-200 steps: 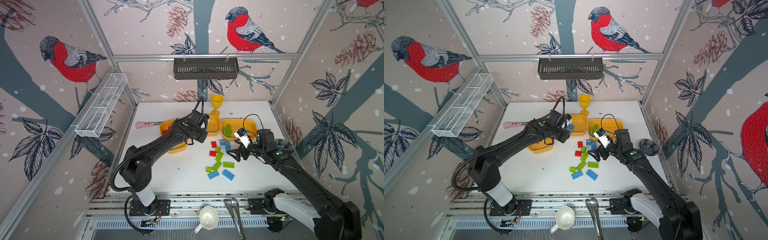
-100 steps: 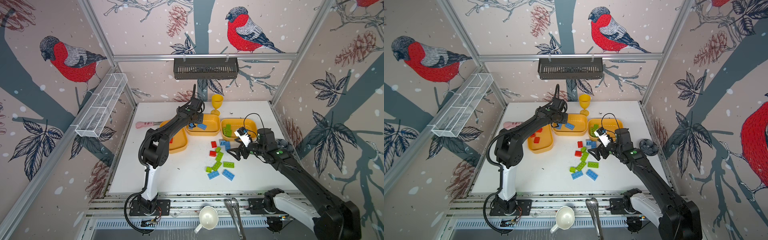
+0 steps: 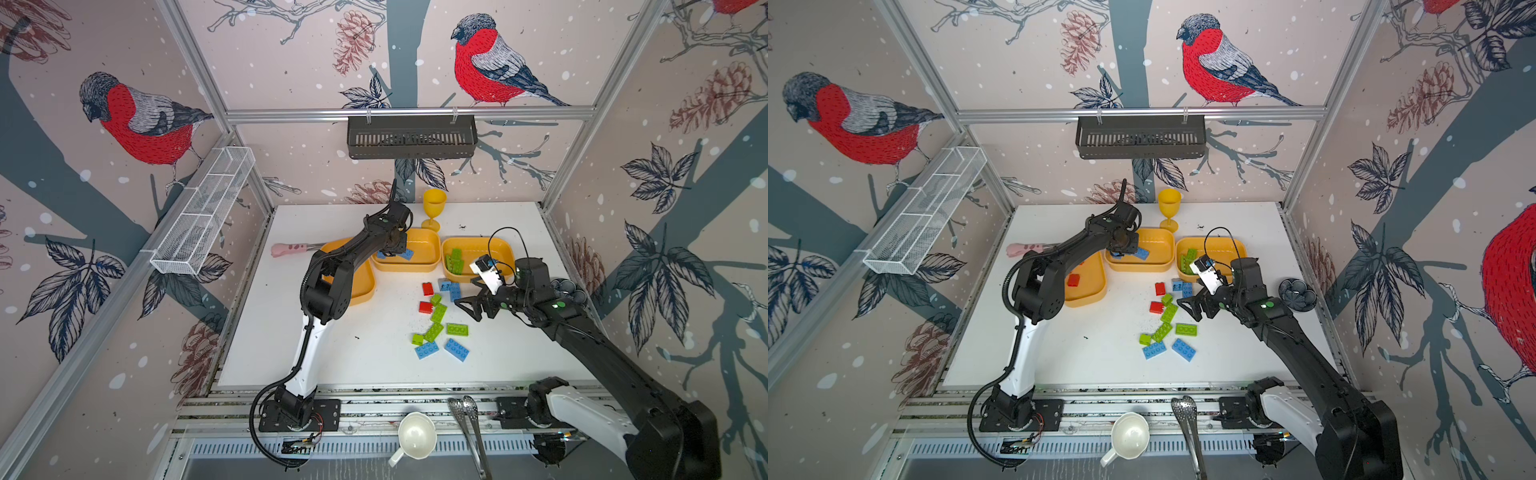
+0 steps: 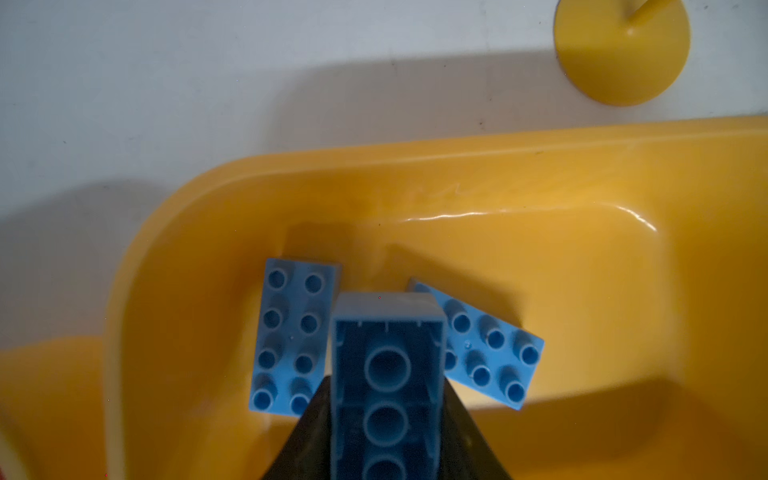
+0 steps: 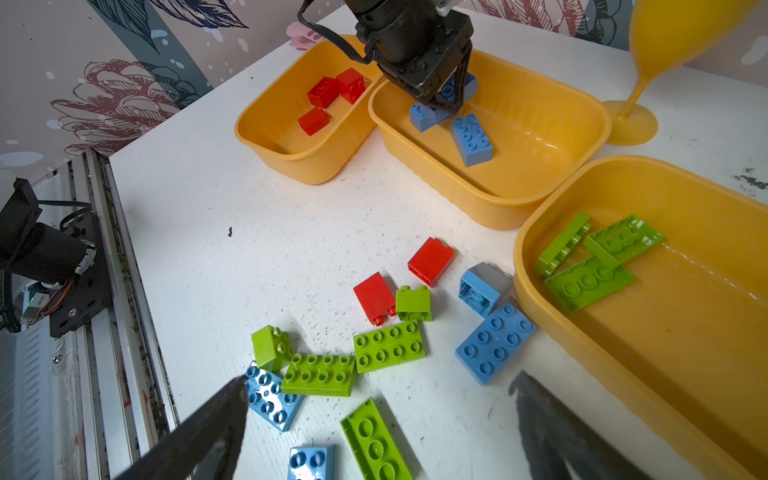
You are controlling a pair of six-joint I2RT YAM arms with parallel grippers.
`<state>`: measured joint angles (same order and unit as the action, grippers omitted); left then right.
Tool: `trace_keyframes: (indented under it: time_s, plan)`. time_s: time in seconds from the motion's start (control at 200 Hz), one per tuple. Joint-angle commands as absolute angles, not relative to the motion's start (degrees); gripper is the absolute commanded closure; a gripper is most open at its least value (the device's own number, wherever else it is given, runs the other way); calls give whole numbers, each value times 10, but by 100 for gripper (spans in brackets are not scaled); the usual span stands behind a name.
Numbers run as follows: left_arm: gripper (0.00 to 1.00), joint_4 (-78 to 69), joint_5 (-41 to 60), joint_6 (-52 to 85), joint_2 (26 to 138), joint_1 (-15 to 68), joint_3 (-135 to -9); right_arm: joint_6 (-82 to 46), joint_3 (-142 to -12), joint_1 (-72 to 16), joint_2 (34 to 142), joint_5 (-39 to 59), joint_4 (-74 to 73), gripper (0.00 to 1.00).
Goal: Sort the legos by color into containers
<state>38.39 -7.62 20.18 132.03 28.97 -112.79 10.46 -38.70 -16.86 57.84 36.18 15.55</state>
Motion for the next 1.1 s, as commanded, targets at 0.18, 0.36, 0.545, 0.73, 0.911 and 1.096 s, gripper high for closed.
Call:
trace_keyframes:
  time_s: [0.18,0.36,0.545,0.73,0.911,1.096]
  plan:
    - [36,438,-83,219,1276,299,-1136,107,-388,-168,577,368,143,0]
    - [30,452,-39,227,1212,321,-1092,104,-386,-167,578,368,139,1]
    - [26,448,-17,255,1138,364,-998,103,-384,-167,577,370,138,1]
    - [25,431,2,287,1070,420,-897,98,-379,-168,573,370,139,1]
    - [25,417,17,315,1021,474,-816,96,-370,-167,567,369,140,1]
    - [25,390,21,344,991,520,-741,90,-360,-167,562,366,139,0]
